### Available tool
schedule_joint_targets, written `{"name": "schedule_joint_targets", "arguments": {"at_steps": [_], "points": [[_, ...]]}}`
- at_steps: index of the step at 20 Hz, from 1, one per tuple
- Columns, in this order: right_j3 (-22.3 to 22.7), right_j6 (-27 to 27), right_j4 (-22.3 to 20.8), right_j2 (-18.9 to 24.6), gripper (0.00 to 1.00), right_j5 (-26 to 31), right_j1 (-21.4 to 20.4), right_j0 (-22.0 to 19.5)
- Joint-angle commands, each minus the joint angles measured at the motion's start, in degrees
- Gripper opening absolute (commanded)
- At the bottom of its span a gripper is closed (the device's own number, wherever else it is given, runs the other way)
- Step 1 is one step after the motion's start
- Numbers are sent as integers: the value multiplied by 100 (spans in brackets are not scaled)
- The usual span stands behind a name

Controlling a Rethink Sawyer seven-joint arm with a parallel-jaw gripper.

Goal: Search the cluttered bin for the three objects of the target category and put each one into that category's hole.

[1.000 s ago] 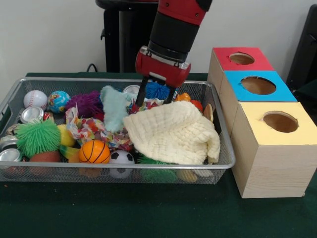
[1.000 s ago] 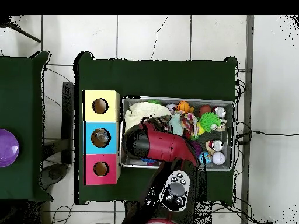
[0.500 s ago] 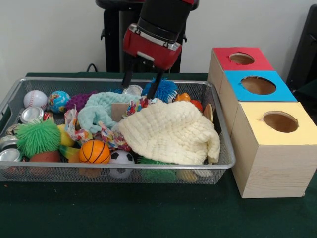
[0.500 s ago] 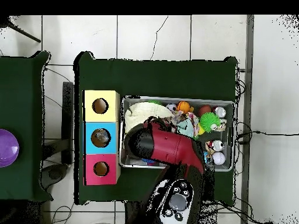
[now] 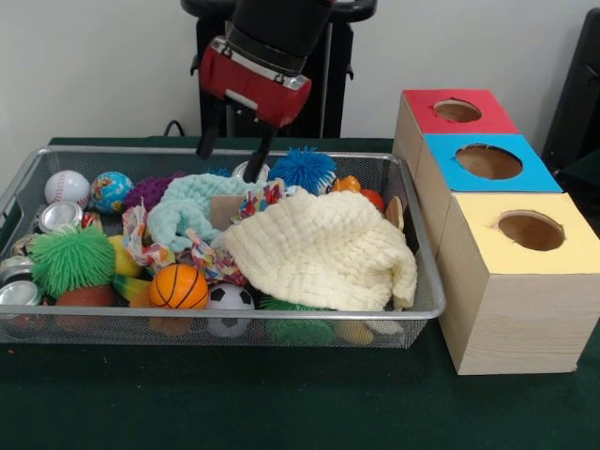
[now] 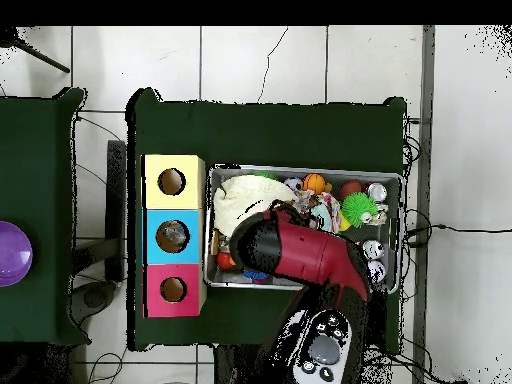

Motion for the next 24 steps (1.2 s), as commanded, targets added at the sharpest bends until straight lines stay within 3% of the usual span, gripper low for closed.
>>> {"name": "schedule_joint_targets", "arguments": {"at_steps": [1, 10, 24], "points": [[-380, 175, -540, 323, 100, -583, 447, -454], [-544, 221, -985, 520, 100, -1408, 778, -864], [-701, 407, -1220, 648, 100, -2419, 1286, -1181]]}}
